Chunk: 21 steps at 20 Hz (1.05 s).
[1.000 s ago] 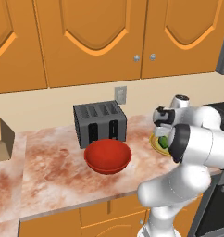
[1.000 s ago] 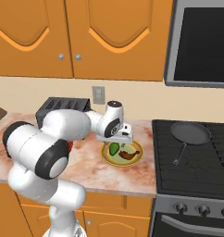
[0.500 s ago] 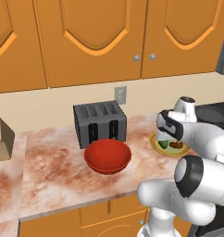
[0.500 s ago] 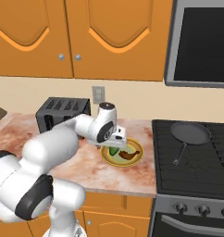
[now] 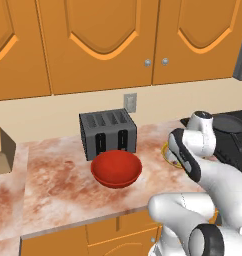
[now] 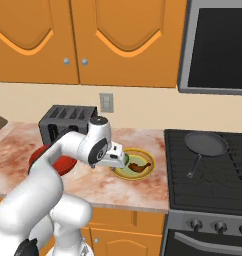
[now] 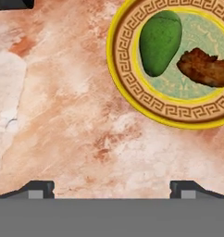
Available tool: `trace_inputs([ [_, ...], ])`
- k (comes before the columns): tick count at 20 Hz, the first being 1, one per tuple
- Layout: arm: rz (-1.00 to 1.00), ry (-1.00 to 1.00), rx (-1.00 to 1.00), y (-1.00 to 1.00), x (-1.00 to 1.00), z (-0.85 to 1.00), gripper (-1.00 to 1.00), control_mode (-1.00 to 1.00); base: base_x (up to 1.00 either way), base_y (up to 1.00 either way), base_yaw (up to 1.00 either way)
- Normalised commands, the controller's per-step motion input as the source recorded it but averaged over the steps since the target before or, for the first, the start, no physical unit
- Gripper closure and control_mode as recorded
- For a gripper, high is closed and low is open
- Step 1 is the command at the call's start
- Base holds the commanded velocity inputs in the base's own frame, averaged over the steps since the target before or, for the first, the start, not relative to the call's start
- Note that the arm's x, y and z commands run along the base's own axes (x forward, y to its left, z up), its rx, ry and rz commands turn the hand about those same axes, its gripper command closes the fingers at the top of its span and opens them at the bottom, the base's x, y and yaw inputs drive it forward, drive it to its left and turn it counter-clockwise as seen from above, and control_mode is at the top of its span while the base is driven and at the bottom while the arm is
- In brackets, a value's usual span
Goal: Place the chicken drumstick on the plate and place the avocado on the same plate.
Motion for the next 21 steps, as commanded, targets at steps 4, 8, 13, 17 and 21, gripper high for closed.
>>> trace_inputs([
  [4, 0.0, -0.04, -0.08, 0.34, -0.58, 0.08, -1.0, -1.0, 0.0, 0.0, 0.0],
  [8, 0.0, -0.09, -0.08, 0.32, -0.54, 0.07, -1.0, -1.0, 0.0, 0.0, 0.0],
  [13, 0.0, -0.09, -0.03, 0.29, -0.5, 0.09, -1.0, -1.0, 0.0, 0.0, 0.0],
  [17, -0.03, -0.02, 0.01, 0.28, -0.4, 0.13, -1.0, -1.0, 0.0, 0.0, 0.0],
  [21, -0.04, 0.0, 0.07, 0.3, -0.33, 0.17, -1.0, -1.0, 0.0, 0.0, 0.0],
])
